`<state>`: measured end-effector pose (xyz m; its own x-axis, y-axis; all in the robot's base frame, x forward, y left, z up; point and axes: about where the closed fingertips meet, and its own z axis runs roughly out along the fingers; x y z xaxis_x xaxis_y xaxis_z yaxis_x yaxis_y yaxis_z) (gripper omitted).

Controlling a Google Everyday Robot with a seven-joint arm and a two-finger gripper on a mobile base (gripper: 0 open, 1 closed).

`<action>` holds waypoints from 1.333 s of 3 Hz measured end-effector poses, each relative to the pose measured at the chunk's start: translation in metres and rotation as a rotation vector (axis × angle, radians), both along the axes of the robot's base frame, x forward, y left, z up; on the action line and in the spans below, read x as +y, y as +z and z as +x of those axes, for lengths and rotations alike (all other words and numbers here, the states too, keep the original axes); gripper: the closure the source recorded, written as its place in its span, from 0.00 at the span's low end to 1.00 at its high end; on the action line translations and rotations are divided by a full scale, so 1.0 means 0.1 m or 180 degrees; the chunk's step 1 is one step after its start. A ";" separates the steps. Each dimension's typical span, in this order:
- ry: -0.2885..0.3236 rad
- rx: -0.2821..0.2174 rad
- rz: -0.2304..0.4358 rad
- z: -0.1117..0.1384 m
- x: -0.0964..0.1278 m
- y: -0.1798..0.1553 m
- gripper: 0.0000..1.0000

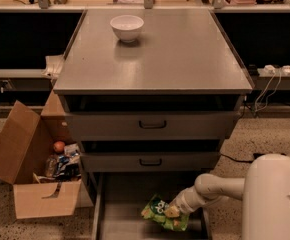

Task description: Place green rice chip bag into bottom drawer

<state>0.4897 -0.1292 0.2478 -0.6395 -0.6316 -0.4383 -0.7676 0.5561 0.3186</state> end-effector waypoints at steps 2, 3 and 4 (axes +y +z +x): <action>0.0019 0.0134 0.0001 0.02 -0.01 -0.16 0.82; 0.0040 0.0183 0.0012 0.03 -0.01 -0.20 0.52; 0.0053 0.0196 0.0018 0.03 -0.01 -0.22 0.29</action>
Offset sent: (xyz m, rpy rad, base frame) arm 0.0070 -0.0054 -0.0211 0.0027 0.0606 0.0047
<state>0.4931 -0.1298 0.2262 -0.6549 -0.6399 -0.4020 -0.7555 0.5416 0.3687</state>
